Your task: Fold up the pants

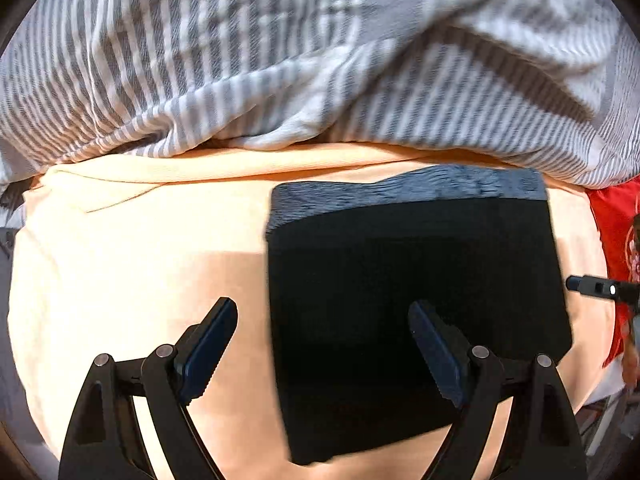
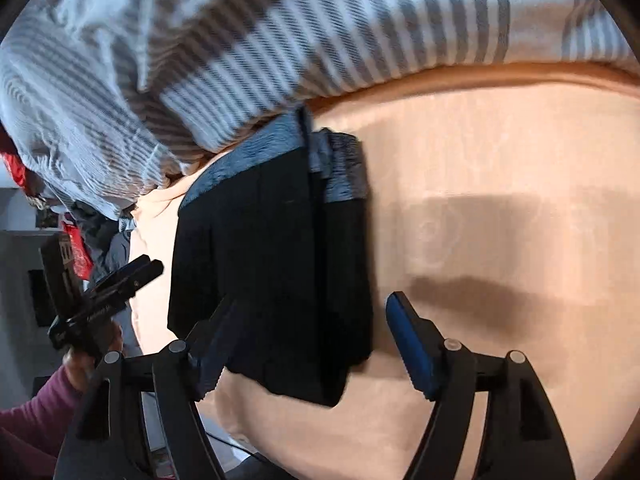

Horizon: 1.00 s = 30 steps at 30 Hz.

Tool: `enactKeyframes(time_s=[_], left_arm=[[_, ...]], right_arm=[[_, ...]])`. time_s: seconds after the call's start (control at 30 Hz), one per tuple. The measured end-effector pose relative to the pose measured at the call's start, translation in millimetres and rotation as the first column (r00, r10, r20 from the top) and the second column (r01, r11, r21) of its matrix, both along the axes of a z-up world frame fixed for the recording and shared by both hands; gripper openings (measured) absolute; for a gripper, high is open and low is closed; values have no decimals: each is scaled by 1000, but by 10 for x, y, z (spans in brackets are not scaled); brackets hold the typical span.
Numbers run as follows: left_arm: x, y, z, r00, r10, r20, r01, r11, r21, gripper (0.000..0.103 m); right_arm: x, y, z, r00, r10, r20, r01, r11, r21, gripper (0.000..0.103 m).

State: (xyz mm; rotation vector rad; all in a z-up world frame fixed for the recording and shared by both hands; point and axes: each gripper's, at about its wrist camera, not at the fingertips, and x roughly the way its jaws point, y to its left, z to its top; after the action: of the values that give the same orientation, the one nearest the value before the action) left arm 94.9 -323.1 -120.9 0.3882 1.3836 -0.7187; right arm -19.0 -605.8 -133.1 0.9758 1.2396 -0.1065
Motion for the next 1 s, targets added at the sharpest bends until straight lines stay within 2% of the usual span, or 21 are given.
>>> enactKeyframes(time_s=[0.13,0.2,0.33,0.43,0.47,0.6,0.7,0.77,0.83,0.9,1.0], left_arm=[[165,67,-256,988,-53,-143,49,998,-28,88],[202,81,-353,979,-80,-188,73,996,-46,88],[297,110,-608,941,-113,-320,84,991,-102,88],[341,75,-759,916,-129,-380,82,987,-138,89],[357,54,-802,911,-129,-391,77,986,-145,96],[357,-68,-904,896,-145,-420,78,982,-173,97],[314,-134,-931,901,-137,-411,72,983,-169,98],[277,-132,-877,913,-110,-393,50,986,-158,97],[175,-151,-763,927,-99,-362,43,986,-160,88],[108,-165,-654,937,-103,-335,52,986,-157,78],[18,-215,-489,951,-88,-295,49,990,-136,68]], right_arm=[[20,-154,-259,1000,7,15,-9,998,70,77],[14,-192,-351,999,13,29,-16,994,104,77],[3,-219,-531,995,39,86,-55,981,184,77],[33,-252,-602,990,44,136,-73,973,217,77],[46,-264,-618,988,43,147,-76,971,226,77],[186,-213,-642,978,81,194,-128,961,244,78],[287,-139,-647,973,111,202,-159,957,243,78],[291,-166,-689,981,74,182,-123,953,276,76],[224,-233,-690,990,20,141,-63,949,309,65],[151,-233,-635,991,-21,128,-22,945,327,49],[106,-189,-509,991,-44,130,-1,946,324,42]])
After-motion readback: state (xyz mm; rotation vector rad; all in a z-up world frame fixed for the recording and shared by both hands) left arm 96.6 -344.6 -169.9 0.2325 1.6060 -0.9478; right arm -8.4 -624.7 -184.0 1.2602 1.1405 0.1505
